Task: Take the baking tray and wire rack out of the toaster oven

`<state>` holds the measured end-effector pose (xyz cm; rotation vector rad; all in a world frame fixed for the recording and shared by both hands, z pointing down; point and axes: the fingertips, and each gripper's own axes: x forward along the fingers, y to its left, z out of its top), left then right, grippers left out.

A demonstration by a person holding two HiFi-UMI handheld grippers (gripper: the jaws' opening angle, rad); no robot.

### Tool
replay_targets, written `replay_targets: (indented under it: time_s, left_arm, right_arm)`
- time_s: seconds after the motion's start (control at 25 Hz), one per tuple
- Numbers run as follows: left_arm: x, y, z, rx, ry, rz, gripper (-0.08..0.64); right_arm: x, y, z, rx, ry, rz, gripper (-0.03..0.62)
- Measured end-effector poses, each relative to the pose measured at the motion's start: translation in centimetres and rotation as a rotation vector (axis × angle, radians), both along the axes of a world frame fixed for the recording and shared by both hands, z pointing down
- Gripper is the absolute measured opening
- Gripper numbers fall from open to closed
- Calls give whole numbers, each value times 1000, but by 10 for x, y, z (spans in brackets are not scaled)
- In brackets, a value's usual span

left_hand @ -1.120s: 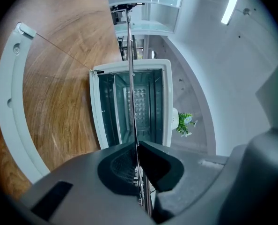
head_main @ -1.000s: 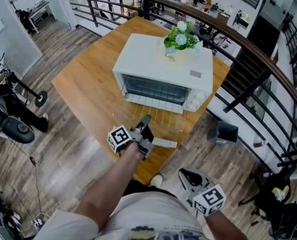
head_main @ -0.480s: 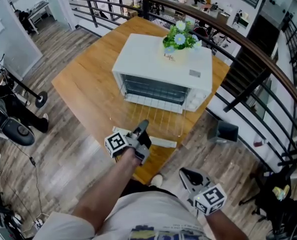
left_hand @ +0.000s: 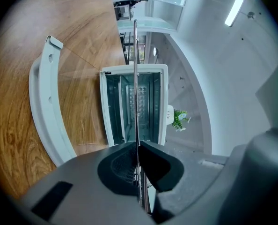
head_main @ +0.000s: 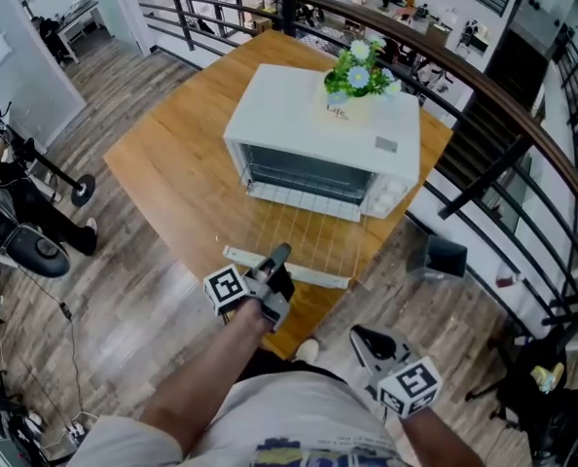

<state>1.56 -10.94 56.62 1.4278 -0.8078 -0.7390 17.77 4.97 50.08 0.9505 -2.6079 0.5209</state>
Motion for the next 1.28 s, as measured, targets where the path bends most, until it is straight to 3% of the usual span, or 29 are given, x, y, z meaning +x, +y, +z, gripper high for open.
replay_targets:
  time_s: [0.6,1.28]
  left_arm:
    - [-28,36,-2,-12,7,15,2]
    - [-129,58,-10,-13,34,-44,2]
  right_arm:
    - [-25,-5,1,-12,6,-32,17]
    - [-82,-25,-1,-18,15,-67,17]
